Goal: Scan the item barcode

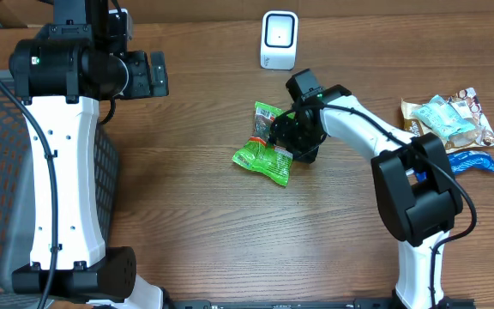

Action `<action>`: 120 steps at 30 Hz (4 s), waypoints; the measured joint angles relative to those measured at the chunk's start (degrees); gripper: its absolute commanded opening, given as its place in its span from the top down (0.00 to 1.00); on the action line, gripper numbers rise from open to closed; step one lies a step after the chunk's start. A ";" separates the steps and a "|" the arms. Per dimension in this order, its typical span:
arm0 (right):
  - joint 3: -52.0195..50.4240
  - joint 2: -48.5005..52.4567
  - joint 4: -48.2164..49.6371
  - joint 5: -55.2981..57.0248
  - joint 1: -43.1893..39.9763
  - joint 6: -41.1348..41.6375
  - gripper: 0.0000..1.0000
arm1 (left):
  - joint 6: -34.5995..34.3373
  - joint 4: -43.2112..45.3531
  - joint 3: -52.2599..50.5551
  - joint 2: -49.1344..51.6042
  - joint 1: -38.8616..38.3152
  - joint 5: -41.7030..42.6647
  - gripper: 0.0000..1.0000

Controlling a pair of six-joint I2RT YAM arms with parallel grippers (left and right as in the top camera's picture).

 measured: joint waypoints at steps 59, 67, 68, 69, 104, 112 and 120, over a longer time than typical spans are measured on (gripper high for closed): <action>3.69 -0.20 -6.36 22.10 -3.65 -30.99 0.96 | 0.00 0.00 0.00 0.00 0.00 0.00 0.01; 7.19 -0.17 -10.34 29.99 -4.52 -31.30 0.21 | 0.00 0.00 0.00 0.00 0.00 0.00 0.00; 8.24 -0.17 -11.47 28.87 -4.61 -30.08 0.20 | 0.02 0.00 0.00 0.00 0.00 0.00 0.00; 9.25 -0.17 -12.48 27.71 -4.70 -29.27 0.18 | 0.02 0.00 0.00 0.00 0.00 0.00 0.00; -1.22 -0.90 3.15 -0.17 -11.58 -46.84 0.12 | 0.00 0.00 0.00 0.00 0.00 0.00 0.00; -3.28 -1.53 4.63 1.95 -10.71 -38.36 0.40 | 0.00 0.00 0.00 0.00 0.00 -0.02 0.00; -3.32 -1.81 4.59 7.69 -8.11 -33.79 0.39 | 0.00 0.00 0.00 0.00 0.00 0.00 0.00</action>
